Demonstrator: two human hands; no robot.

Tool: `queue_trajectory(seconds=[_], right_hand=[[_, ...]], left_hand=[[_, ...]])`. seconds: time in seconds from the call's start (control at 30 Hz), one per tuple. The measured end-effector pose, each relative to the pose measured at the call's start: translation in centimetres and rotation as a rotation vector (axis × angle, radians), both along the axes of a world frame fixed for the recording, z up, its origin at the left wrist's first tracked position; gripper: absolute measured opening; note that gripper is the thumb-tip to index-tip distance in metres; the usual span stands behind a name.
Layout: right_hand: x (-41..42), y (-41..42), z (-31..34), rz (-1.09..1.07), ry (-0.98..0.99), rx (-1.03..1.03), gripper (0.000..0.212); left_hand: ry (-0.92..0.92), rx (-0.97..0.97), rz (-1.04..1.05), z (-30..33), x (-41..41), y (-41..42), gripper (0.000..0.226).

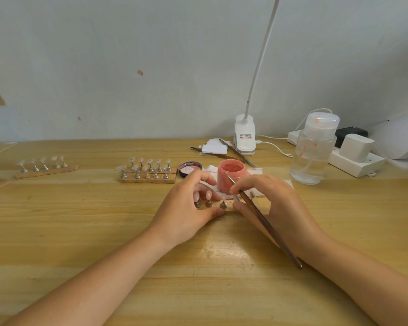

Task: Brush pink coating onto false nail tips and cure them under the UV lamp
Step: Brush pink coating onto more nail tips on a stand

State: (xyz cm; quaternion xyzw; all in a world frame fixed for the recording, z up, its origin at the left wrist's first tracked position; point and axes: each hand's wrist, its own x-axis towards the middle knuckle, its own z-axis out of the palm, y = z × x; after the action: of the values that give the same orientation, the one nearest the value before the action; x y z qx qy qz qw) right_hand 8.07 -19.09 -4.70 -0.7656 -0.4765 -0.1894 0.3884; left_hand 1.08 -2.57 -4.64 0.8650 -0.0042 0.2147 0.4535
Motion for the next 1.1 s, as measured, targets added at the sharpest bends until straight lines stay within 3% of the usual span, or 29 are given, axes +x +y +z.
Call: queue_trajectory(seconds=[0.23, 0.4, 0.53, 0.73, 0.87, 0.93, 1.1], right_hand=[[-0.5, 0.2, 0.2, 0.03, 0.008, 0.155, 0.021], [-1.4, 0.7, 0.4, 0.07, 0.145, 0.304, 0.031], [-1.9, 1.0, 0.5, 0.119, 0.19, 0.322, 0.032], [-2.1, 1.0, 0.6, 0.13, 0.215, 0.342, 0.027], [-2.1, 0.9, 1.0, 0.039, 0.256, 0.401, 0.018], [-1.9, 0.8, 1.4, 0.032, 0.319, 0.455, 0.011], [-0.6, 0.5, 3.2, 0.002, 0.379, 0.51, 0.017]], left_hand=[[-0.028, 0.031, 0.031, 0.2, 0.0, 0.0, 0.05], [-0.248, 0.199, 0.032, 0.9, -0.5, -0.8, 0.023], [-0.375, 0.28, 0.045, 0.4, -0.4, -1.0, 0.028], [-0.401, 0.254, 0.072, 0.4, -0.3, -0.9, 0.02], [-0.367, 0.137, 0.085, 0.6, -0.4, -0.9, 0.008], [-0.364, 0.071, 0.097, 0.7, -0.5, -0.9, 0.023], [-0.298, -0.037, 0.082, 0.5, -0.5, -0.6, 0.031]])
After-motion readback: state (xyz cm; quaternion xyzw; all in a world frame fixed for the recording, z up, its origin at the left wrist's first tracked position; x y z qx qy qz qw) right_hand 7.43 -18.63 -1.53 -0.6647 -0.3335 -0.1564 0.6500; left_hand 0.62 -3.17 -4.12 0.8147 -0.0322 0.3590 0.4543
